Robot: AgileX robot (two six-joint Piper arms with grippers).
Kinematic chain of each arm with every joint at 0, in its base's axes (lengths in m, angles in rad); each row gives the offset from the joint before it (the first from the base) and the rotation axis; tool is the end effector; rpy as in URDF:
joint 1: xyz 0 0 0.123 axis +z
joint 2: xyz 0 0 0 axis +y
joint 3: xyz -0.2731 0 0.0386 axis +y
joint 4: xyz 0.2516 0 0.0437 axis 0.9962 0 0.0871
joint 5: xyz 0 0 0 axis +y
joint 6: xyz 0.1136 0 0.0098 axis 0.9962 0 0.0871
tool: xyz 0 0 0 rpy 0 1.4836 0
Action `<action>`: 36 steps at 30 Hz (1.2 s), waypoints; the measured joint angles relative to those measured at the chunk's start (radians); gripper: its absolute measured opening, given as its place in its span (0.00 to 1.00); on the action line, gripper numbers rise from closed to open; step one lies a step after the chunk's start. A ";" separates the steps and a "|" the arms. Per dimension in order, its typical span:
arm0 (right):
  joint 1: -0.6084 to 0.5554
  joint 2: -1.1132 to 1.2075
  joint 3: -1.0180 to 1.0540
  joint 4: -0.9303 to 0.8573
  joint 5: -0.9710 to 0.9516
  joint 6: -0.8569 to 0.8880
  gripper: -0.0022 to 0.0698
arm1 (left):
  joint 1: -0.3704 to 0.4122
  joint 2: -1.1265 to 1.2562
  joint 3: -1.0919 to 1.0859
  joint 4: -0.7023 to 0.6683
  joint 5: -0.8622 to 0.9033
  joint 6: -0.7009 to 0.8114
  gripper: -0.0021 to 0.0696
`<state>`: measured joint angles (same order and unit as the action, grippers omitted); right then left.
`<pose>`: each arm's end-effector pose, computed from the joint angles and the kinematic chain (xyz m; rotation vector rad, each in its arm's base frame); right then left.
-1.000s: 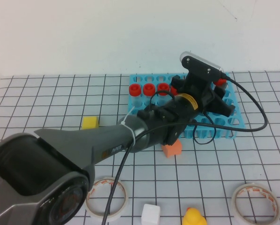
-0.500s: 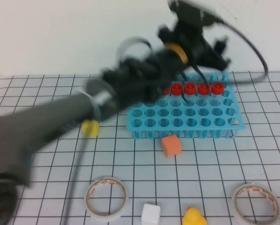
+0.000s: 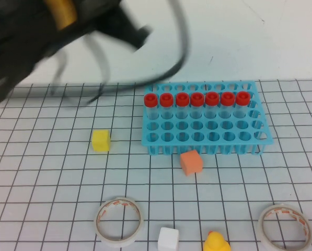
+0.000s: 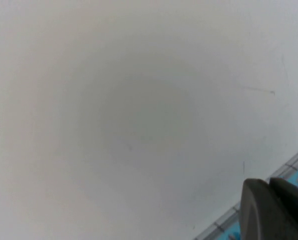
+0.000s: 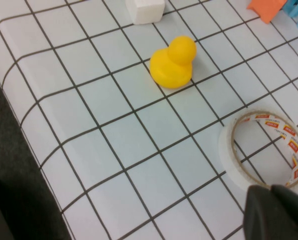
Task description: Place the test tubes
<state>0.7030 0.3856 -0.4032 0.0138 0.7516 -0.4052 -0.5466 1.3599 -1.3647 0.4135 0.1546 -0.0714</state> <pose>0.0780 0.0675 0.2408 -1.1648 1.8939 0.1801 0.2990 -0.1736 0.4373 0.6504 1.4854 -0.1109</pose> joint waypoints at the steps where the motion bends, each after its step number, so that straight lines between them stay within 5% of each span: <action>1: 0.000 0.000 0.000 0.000 0.000 0.000 0.03 | 0.012 -0.055 0.060 -0.003 0.000 0.000 0.03; 16: 0.000 0.000 0.000 0.000 0.000 0.000 0.03 | 0.318 -0.738 0.813 -0.233 0.039 0.085 0.03; 36: 0.000 0.000 0.000 0.000 0.000 0.000 0.03 | 0.354 -0.990 1.384 -0.580 -0.161 0.087 0.03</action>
<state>0.7030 0.3856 -0.4032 0.0138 0.7516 -0.4052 -0.1929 0.3697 0.0195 -0.1666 -0.0064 0.0159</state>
